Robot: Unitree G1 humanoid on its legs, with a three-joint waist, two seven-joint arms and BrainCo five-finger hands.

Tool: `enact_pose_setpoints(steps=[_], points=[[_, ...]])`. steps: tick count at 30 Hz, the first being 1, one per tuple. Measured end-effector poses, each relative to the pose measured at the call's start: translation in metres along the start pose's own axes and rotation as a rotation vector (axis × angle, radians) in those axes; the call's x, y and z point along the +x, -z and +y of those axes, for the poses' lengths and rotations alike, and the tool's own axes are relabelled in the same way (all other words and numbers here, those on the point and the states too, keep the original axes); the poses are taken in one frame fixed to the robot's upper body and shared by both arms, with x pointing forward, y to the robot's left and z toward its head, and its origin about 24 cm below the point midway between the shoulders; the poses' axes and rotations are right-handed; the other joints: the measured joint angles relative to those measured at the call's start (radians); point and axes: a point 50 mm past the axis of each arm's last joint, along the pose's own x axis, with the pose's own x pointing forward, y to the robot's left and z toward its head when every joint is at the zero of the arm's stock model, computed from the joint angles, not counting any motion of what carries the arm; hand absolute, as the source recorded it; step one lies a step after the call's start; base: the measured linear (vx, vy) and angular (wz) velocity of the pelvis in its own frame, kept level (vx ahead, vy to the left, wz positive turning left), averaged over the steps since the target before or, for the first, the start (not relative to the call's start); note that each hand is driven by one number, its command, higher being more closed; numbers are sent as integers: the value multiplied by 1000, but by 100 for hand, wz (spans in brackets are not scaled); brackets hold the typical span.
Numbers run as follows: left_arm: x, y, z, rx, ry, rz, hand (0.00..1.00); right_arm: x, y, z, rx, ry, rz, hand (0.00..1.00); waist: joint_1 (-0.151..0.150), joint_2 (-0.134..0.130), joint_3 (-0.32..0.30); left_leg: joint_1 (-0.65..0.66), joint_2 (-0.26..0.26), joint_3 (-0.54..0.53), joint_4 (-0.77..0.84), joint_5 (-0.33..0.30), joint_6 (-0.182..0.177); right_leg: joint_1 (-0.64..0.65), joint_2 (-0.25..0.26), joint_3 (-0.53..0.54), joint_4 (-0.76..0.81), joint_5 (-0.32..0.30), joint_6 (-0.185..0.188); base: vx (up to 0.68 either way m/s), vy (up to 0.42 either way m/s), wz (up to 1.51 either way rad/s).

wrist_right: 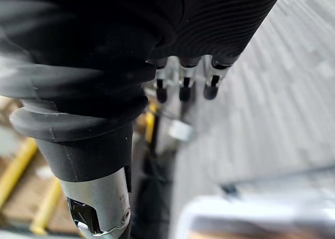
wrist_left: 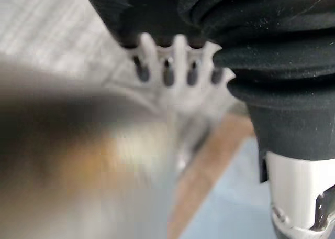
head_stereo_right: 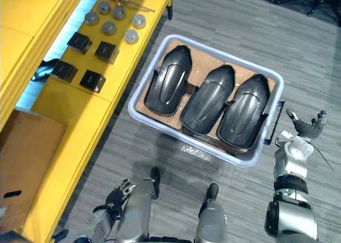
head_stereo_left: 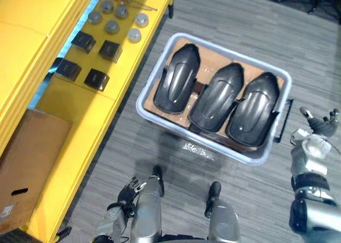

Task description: Walk over and take plastic housings, then place them on the shelf

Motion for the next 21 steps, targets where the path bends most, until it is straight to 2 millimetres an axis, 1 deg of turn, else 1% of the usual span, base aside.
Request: enact_pose_setpoints(steps=[2,4,5,8,11,12,13,15,18,19,21], points=[[0,2,3,-5,-11,16,0,4,-6,4,-29,-9,10,0,5,3,2,-21,0,0,2,5,6,-25,-5,0,14,-1,1,-24,5,0],[-1,10,7,-15,-30,47,0,5,-5,9,-68,-26,38,0,7,4,3,-35,-1,-2,20,6,7,-37,-6,0,24,-1,1,0,0,0],[-1,10,7,-15,-30,49,0,5,-4,10,-82,-35,39,0,7,4,3,-39,-1,-3,21,6,8,-40,-7,-1,24,-1,1,0,0,0],[1,7,5,-19,-13,40,0,5,-2,14,-133,-52,53,0,13,12,11,-48,-3,-4,17,7,9,-51,-9,0,31,-2,2,0,0,0],[5,1,-1,-55,4,8,0,7,-6,19,-174,-88,59,0,14,28,21,-77,-8,-9,17,14,13,-86,-11,-1,48,-3,2,0,0,0],[5,1,-2,-52,6,5,0,7,-6,21,-184,-99,70,0,15,29,21,-82,-9,-8,16,17,13,-94,-12,1,53,-4,1,0,0,0],[5,-1,-4,-55,13,-4,0,7,-3,23,-224,-112,98,100,16,29,22,-90,-10,-9,16,22,13,-106,-14,0,62,-7,0,0,0,0],[7,-4,-6,-56,21,-14,0,5,4,24,-271,-127,143,100,21,31,22,-95,-13,-15,17,26,13,-114,-17,-3,75,-12,-1,10,-12,9],[9,-8,-12,-66,32,-29,0,11,1,12,-361,-90,150,100,30,41,27,-96,-18,-27,23,26,13,-112,-22,-18,96,-25,-5,-4,-8,13],[10,-10,-13,-73,28,-35,0,12,1,7,-416,-73,160,100,32,42,27,-97,-19,-30,23,26,12,-114,-26,-24,108,-34,-5,-21,-7,12],[10,-9,-13,-104,19,-33,0,13,0,5,-479,-66,154,100,32,42,27,-96,-19,-30,17,28,10,-117,-26,-23,114,-37,-7,-12,-5,3]])
